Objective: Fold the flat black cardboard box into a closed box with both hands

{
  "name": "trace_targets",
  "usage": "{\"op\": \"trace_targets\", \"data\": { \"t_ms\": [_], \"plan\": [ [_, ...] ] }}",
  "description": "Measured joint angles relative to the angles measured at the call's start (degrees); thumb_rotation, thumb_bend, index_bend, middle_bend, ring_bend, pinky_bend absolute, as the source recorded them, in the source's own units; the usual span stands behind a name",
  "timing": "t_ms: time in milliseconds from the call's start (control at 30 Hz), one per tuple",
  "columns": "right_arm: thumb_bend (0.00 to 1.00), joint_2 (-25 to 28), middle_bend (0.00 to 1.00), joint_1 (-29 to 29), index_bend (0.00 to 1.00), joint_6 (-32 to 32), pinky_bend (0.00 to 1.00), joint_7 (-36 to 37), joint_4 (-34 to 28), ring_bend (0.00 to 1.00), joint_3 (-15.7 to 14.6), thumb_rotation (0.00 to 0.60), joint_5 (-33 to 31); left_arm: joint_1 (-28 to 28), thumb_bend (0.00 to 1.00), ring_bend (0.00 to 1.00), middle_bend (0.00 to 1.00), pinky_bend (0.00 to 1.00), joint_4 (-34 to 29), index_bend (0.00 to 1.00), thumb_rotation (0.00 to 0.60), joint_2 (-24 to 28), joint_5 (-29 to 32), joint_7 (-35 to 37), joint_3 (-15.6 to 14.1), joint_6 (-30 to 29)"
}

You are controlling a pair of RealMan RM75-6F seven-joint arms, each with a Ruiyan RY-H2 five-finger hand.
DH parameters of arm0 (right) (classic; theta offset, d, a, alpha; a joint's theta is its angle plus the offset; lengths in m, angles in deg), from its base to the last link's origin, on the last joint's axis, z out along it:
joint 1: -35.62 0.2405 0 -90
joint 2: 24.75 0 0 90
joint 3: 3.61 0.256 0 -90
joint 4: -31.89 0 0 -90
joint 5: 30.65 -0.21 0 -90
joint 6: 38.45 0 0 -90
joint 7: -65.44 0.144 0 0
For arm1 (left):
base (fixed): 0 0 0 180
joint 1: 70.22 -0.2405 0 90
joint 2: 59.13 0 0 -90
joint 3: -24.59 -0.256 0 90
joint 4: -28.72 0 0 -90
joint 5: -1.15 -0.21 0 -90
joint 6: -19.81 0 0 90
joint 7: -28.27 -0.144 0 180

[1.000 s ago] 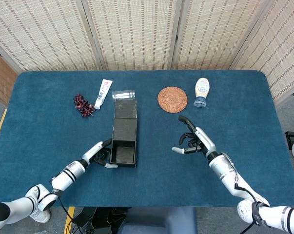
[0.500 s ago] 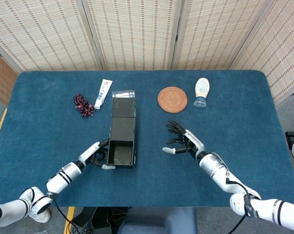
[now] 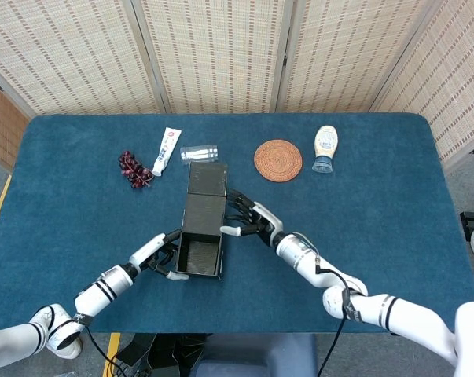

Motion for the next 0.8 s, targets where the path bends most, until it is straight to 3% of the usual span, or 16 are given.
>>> {"op": "trace_targets", "data": {
  "t_ms": [167,300,533,800],
  "plan": [
    [0.0,-1.31,0.0,1.05,0.0,-1.87,0.12,2.1,0.4,0.0,0.49,0.6,5.49,0.13,0.16,0.66,0.32,0.86,0.38,0.29,0.6,-0.05,0.73,0.81,0.1,0.94],
    [0.0,0.18,0.0,1.06,0.0,-4.99,0.12,3.75,-1.27,0.0,-0.78,0.6,11.35,0.25,0.16,0.66,0.32,0.86,0.55,0.29,0.6,0.31,1.0,2.63,0.13,1.39],
    [0.0,7.63,0.0,1.93,0.0,-11.54,0.1,6.18,-4.93,0.0,-7.42,0.6,21.73,0.55,0.16,0.66,0.32,0.86,0.25,0.28,0.6,0.98,0.93,4.47,0.07,1.73],
    [0.0,12.29,0.0,4.42,0.0,-17.4,0.09,4.62,-7.57,0.0,-14.08,0.6,26.54,1.07,0.16,0.66,0.32,0.86,-0.57,0.27,0.6,1.43,0.93,3.84,0.05,2.58]
  ]
}}
